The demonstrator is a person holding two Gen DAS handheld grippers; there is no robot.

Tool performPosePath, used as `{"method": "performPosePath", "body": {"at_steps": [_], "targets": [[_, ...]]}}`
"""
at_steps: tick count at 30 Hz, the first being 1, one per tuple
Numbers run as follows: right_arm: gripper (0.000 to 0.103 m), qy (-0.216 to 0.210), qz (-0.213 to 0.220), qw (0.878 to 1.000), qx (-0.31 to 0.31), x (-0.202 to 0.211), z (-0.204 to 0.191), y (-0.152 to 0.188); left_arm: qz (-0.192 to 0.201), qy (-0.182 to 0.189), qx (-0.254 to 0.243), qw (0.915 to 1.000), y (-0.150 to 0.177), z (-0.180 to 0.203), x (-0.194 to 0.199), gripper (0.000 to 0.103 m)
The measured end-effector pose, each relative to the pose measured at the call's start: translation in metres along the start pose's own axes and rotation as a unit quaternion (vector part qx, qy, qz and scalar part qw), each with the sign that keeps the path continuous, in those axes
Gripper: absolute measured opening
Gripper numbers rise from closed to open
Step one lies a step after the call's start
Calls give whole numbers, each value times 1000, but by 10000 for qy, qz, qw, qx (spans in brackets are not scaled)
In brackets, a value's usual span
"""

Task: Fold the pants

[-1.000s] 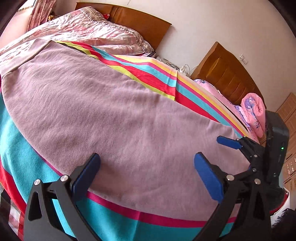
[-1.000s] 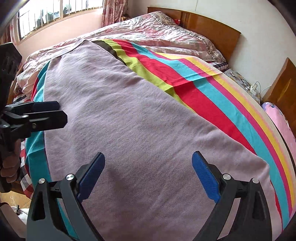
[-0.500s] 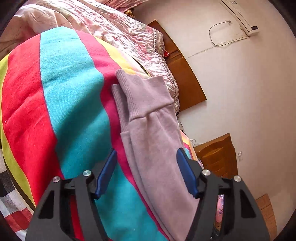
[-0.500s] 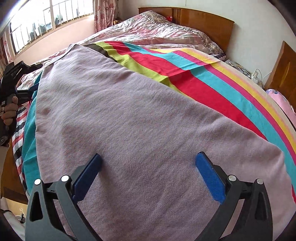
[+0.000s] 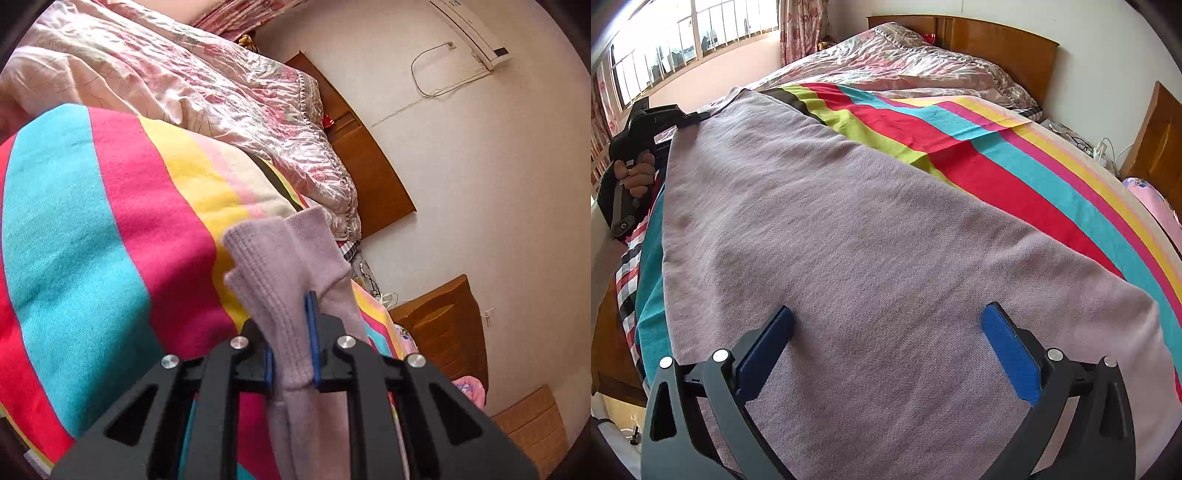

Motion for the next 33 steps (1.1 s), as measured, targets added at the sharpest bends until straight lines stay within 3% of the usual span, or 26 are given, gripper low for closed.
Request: {"method": "performPosePath", "body": {"at_steps": [2, 3, 5, 6, 8, 10, 11, 14, 15, 16, 17, 18, 19, 21, 23, 24, 25, 26, 27, 29, 33], "targets": [[90, -52, 483, 9976, -486, 19, 16, -2, 364, -14, -1003, 9943, 14, 63, 18, 14], [89, -119, 809, 9917, -996, 36, 33, -1, 501, -11, -1660, 9849, 28, 102, 25, 14], [89, -119, 1444, 9688, -2013, 74, 74, 9, 538, 172, -2879, 9560, 78, 176, 36, 14], [89, 21, 1735, 9555, -2387, 96, 97, 17, 478, 307, -3476, 9359, 113, 209, 39, 14], [89, 472, 2052, 9332, -2912, 136, 139, 38, 252, 548, -4561, 8879, 195, 252, 39, 15], [90, 899, 2278, 9133, -3254, 175, 173, 62, -159, 796, -5477, 8327, 292, 266, 35, 18], [91, 1081, 2386, 9043, -3370, 194, 187, 73, -416, 864, -5891, 8024, 341, 261, 31, 24], [91, 1513, 2448, 8907, -3519, 232, 207, 102, -1285, 935, -6953, 7009, 470, 212, 21, 62], [91, 1555, 2398, 8910, -3528, 238, 208, 110, -1436, 905, -7184, 6747, 496, 195, 21, 63], [91, 1533, 2325, 8941, -3507, 240, 207, 117, -1547, 953, -7290, 6600, 512, 184, 25, 63], [91, 1479, 2236, 8994, -3453, 239, 203, 122, -1600, 1099, -7254, 6604, 516, 181, 34, 63], [91, 1410, 2141, 9058, -3374, 235, 197, 126, -1622, 1278, -7100, 6732, 510, 186, 43, 63], [91, 1309, 2054, 9127, -3281, 229, 189, 128, -1584, 1419, -6856, 6963, 495, 195, 53, 64], [91, 893, 1930, 9271, -3086, 213, 161, 129, -1254, 1517, -6242, 7561, 446, 214, 68, 86], [83, 182, 1827, 9415, -2827, 188, 123, 122, -866, 1207, -5571, 8171, 386, 217, 69, 94], [81, -203, 1726, 9478, -2673, 174, 100, 119, -753, 873, -5256, 8429, 356, 210, 61, 94], [75, -542, 1634, 9514, -2555, 163, 79, 116, -612, 531, -4991, 8627, 331, 197, 55, 94], [67, -884, 1540, 9524, -2478, 152, 60, 115, -468, 131, -4809, 8754, 310, 184, 48, 93], [63, -1181, 1447, 9516, -2441, 144, 44, 113, -378, -239, -4724, 8802, 294, 168, 43, 93], [51, -1551, 1270, 9496, -2408, 132, 22, 113, -307, -711, -4731, 8776, 278, 141, 37, 93], [46, -1722, 1265, 9497, -2291, 129, 8, 104, -283, -1107, -4780, 8709, 271, 114, 30, 93]]}}
Point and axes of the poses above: each gripper's, at about its wrist camera, not at the fingertips, and x roughly against the way its jaws point, z to its right, y to its underside, the point moved 8 cm from there along -x, roughly the way its jaws point, and after that the axes turned 11 degrees about x, right-handed, at the moved point
